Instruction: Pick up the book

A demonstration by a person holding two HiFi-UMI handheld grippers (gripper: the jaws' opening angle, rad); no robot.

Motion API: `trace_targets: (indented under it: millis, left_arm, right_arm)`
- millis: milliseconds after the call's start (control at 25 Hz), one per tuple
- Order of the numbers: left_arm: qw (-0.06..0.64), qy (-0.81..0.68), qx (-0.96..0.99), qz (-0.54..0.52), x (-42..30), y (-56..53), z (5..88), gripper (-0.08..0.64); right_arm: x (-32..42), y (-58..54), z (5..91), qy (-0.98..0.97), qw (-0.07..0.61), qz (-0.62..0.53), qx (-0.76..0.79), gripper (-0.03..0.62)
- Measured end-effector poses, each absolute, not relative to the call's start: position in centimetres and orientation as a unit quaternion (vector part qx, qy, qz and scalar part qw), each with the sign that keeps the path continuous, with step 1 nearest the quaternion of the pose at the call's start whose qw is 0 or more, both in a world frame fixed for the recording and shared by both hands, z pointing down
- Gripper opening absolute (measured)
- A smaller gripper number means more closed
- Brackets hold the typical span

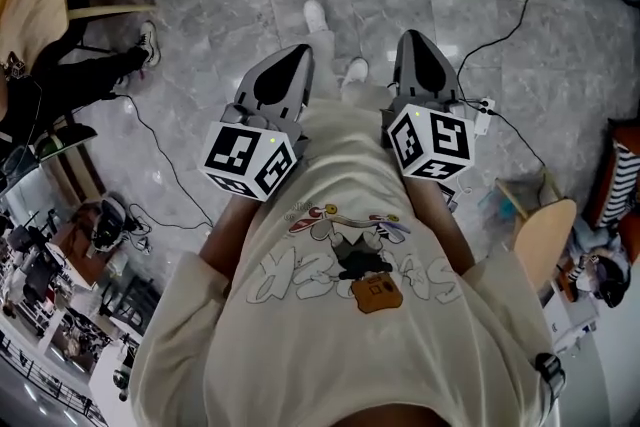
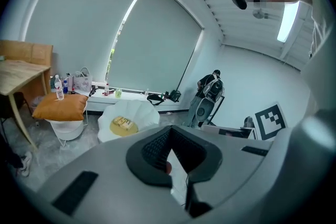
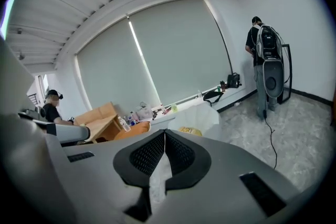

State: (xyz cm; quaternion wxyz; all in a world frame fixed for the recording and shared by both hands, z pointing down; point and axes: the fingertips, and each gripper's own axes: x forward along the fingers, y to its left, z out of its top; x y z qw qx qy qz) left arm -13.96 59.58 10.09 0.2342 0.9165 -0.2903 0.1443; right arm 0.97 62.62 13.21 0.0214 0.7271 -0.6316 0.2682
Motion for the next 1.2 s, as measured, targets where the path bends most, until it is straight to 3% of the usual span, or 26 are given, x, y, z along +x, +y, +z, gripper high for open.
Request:
trace_targets:
  millis: [480,720,1200]
  left_arm:
    - [0.300,-0.304,0.901,0.072,-13.5,45.9,9.5,0.005]
    - [0.268,-0.309,0.912,0.030,-14.7,37.8,7.4,0.005]
    - [0.311,-0.327,0.892,-0.003,-18.5,31.0,10.6,0.005]
  right_arm:
    - [1.0,50.7,10.7,-0.651,0.064,0.202,0.729,0.025]
    - [-0.5,43.2,8.9,-0.663,0.072,0.181,0.723,0.025]
    - [-2.4,37.6,9.7,-0.656,0.146,0.175,0.719,0.025]
